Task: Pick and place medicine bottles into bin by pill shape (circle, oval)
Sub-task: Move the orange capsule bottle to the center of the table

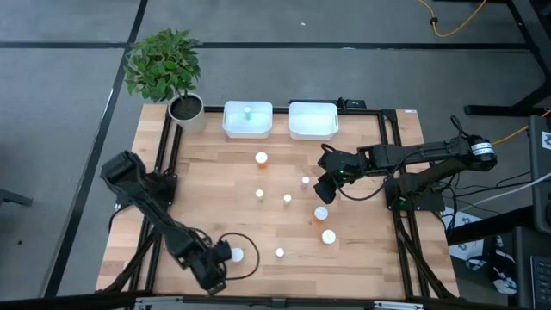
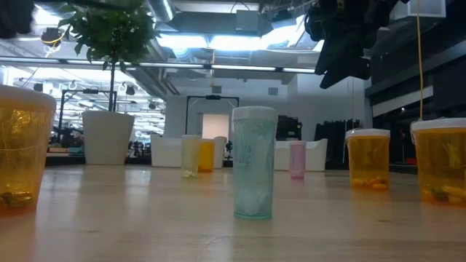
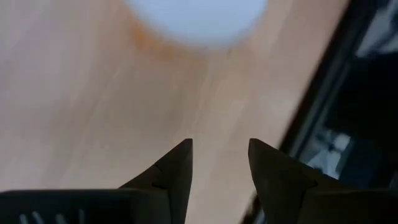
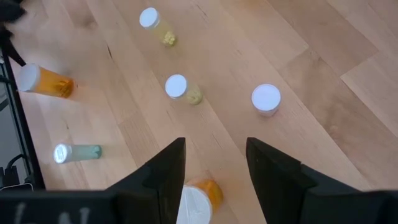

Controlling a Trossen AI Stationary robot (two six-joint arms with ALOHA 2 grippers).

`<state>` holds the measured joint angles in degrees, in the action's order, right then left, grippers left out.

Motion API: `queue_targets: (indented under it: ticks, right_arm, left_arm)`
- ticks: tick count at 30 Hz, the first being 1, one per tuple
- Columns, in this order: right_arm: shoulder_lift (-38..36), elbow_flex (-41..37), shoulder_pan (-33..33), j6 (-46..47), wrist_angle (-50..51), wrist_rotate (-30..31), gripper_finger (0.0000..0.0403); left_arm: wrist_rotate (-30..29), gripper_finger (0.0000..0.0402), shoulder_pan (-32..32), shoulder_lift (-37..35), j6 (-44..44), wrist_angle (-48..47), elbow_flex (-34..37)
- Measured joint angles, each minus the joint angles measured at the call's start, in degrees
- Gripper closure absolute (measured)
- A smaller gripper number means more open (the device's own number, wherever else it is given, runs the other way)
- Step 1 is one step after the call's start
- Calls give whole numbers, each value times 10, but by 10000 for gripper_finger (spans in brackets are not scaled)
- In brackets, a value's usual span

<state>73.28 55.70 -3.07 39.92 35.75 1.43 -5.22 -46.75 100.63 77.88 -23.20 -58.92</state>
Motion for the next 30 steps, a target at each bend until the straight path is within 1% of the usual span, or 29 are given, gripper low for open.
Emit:
queue_targets:
  ticks: [3, 9, 12, 18, 26, 30]
  right_arm:
    - [0, 0, 0, 2, 0, 0, 231]
    - [0, 0, -1, 3, 0, 0, 231]
    - [0, 0, -3, 3, 0, 0, 231]
    - [0, 0, -3, 2, 1, -1, 231]
    - [0, 0, -3, 1, 1, -1, 231]
    - [0, 0, -3, -1, 2, -1, 231]
  left_arm:
    - [-21, 253, 19, 24, -3, 29, 0]
    - [-59, 254, 58, 33, -4, 13, 0]
    - [-77, 254, 84, 34, -29, 16, 0]
    - [-78, 254, 137, 34, -93, 34, 0]
    - [-79, 254, 204, 34, -182, 99, 0]
    - [-80, 254, 236, 34, -214, 108, 0]
